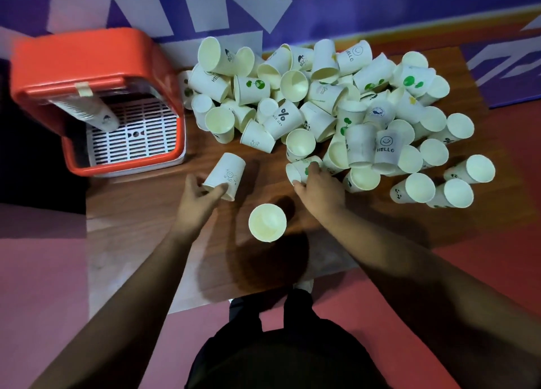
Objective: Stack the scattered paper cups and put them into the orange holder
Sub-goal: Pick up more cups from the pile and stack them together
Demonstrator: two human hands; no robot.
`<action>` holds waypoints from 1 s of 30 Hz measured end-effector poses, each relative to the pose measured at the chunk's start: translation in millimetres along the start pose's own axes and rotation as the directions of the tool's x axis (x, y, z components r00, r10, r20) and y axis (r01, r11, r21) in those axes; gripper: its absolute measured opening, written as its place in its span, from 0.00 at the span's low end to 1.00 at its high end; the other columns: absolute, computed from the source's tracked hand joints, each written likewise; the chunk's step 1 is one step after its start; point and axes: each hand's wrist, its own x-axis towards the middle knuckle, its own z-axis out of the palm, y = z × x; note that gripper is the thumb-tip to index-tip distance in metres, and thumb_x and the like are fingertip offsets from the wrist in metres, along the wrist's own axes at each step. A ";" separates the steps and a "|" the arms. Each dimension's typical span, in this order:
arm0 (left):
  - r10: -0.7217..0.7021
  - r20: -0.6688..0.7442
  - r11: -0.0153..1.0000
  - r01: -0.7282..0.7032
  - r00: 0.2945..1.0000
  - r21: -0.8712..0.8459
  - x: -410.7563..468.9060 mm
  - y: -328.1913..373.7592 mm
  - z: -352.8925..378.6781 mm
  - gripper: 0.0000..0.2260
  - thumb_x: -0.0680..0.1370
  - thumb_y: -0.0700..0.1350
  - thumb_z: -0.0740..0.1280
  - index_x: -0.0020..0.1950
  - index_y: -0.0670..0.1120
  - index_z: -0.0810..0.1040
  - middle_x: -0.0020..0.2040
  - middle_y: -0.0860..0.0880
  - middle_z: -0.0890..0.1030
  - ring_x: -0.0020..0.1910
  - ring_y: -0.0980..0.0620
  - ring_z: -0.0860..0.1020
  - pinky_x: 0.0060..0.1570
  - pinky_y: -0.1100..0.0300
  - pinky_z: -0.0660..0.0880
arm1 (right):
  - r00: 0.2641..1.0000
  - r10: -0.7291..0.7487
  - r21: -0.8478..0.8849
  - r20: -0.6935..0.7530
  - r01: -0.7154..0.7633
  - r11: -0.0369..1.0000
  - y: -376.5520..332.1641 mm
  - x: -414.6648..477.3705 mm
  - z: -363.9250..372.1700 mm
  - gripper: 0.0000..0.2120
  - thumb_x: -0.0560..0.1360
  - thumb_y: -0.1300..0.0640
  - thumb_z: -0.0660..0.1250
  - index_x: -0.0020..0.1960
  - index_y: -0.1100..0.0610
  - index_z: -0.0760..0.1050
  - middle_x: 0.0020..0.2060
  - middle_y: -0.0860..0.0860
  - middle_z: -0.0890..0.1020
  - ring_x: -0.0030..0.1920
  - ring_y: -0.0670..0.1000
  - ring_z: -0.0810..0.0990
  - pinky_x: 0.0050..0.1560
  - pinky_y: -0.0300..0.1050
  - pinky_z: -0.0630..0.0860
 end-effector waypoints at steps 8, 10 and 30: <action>0.154 0.204 0.972 -0.110 0.967 -0.210 -61.3 41.7 -6.3 0.24 0.68 0.56 0.75 0.64 0.59 0.78 0.63 0.44 0.78 0.62 0.47 0.79 0.55 0.53 0.79 | 0.998 0.038 -0.080 0.051 -0.034 0.996 -3.6 18.4 12.5 0.13 0.79 0.52 0.61 0.57 0.61 0.73 0.50 0.58 0.82 0.49 0.61 0.82 0.40 0.47 0.72; 0.210 0.194 0.977 -0.199 0.958 -0.074 -70.1 45.4 -8.4 0.28 0.68 0.59 0.75 0.68 0.64 0.75 0.66 0.47 0.75 0.64 0.49 0.77 0.59 0.53 0.78 | 0.998 0.004 -0.075 0.059 0.001 0.997 -3.2 17.4 10.9 0.12 0.79 0.53 0.60 0.56 0.60 0.73 0.50 0.58 0.82 0.49 0.61 0.82 0.40 0.47 0.71; 0.347 0.521 0.636 -0.604 0.780 0.480 -81.3 2.6 53.5 0.43 0.70 0.55 0.78 0.79 0.51 0.61 0.77 0.59 0.60 0.79 0.59 0.53 0.78 0.52 0.56 | 0.990 0.023 0.682 -0.138 0.078 0.727 20.3 -57.3 -76.9 0.07 0.69 0.52 0.65 0.37 0.55 0.70 0.33 0.55 0.79 0.37 0.58 0.80 0.39 0.51 0.77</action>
